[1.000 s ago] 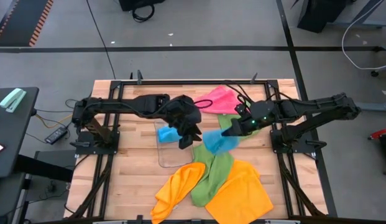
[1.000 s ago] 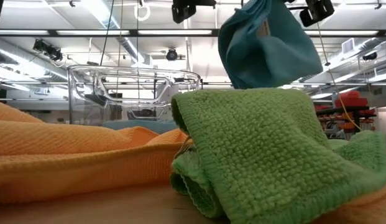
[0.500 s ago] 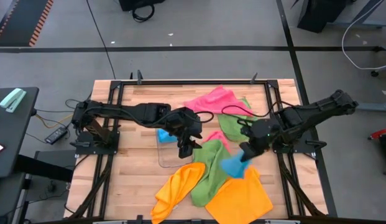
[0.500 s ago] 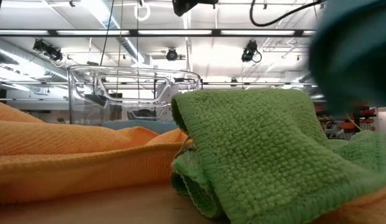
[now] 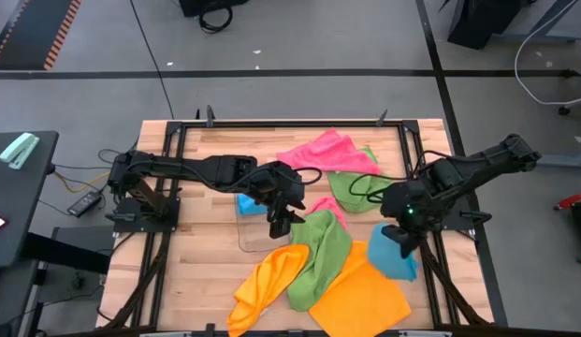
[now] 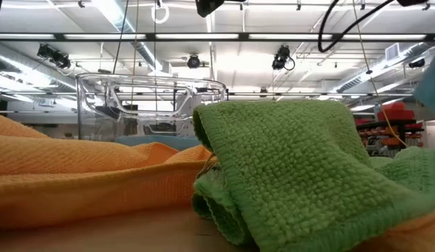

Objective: Fold microfiber towels
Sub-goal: Fold the blue towel

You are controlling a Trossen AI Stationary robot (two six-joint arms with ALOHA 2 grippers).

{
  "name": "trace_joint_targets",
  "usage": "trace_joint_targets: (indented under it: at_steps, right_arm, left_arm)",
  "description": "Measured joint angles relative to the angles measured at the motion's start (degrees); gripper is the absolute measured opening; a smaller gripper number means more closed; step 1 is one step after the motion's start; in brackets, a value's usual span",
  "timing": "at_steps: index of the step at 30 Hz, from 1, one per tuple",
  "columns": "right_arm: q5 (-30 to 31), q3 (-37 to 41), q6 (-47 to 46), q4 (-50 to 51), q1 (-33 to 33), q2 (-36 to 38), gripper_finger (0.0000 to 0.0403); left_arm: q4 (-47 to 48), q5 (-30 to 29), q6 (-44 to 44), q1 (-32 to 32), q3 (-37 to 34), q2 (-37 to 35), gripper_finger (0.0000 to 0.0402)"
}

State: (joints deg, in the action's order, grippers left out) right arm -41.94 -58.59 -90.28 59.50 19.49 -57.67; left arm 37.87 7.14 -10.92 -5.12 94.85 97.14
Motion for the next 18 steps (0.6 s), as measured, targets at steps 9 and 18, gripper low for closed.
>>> trace_joint_targets:
  at_steps: [9,18]
  right_arm:
    - [-7.05,0.0,2.62,4.96,-0.93,-3.26,0.0013]
    - [-6.76,1.01,15.54,-3.04,-4.83,-16.98,0.0013]
  left_arm:
    - [0.04,0.04,-0.22,0.0,0.0,0.0,0.019]
    - [0.37,0.09,-0.35,0.01,0.0,0.0,0.0188]
